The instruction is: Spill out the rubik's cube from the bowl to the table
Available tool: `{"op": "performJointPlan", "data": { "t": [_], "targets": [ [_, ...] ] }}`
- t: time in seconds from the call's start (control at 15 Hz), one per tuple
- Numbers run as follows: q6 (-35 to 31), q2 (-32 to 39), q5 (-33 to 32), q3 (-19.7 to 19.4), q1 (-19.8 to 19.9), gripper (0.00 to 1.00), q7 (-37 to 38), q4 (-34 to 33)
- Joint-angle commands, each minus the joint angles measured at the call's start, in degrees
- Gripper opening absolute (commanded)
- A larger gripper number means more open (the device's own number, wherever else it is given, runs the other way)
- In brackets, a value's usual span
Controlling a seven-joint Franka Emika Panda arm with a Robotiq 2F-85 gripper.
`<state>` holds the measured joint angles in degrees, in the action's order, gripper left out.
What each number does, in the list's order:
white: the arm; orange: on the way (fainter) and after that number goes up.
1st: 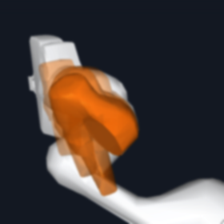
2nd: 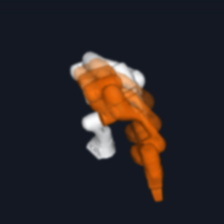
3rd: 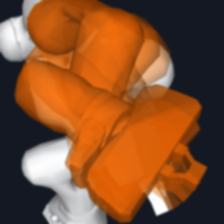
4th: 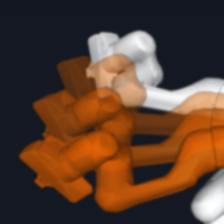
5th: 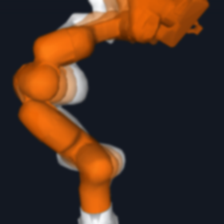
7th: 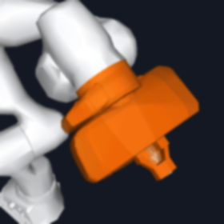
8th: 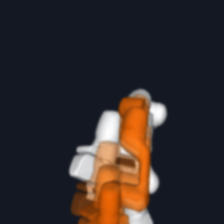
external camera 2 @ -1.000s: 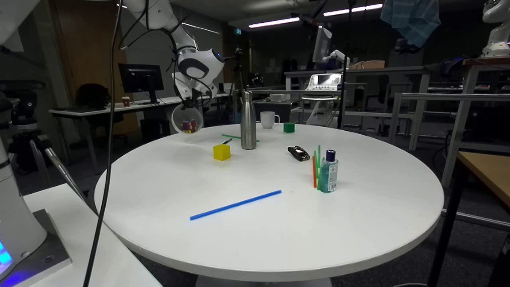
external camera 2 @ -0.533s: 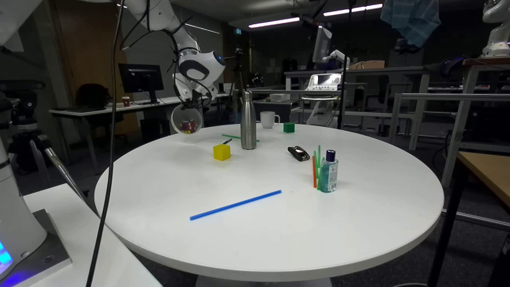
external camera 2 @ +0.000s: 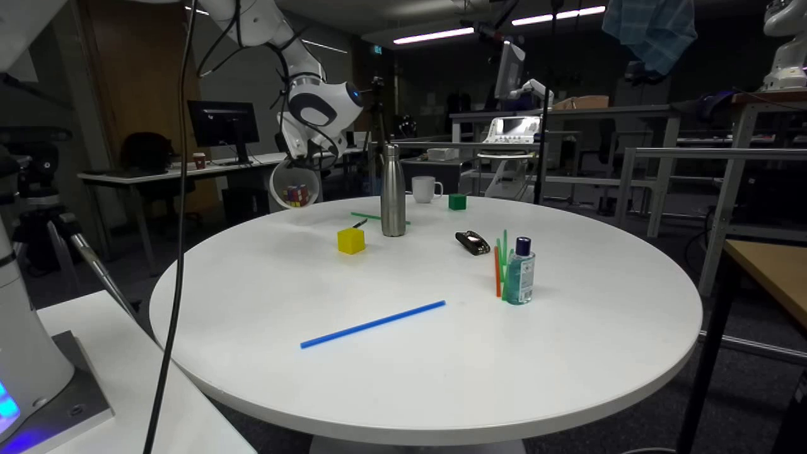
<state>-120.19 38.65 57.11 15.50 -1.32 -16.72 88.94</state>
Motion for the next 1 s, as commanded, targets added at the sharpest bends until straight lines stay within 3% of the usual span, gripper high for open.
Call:
{"op": "performJointPlan", "data": {
  "t": [0.0,0.93],
  "targets": [
    [5.7,0.9,3.4,-0.6,1.4,0.03,-2.4,-3.2],
    [12.6,3.9,7.1,-3.6,1.7,0.03,-4.5,-4.7]
  ]
}}
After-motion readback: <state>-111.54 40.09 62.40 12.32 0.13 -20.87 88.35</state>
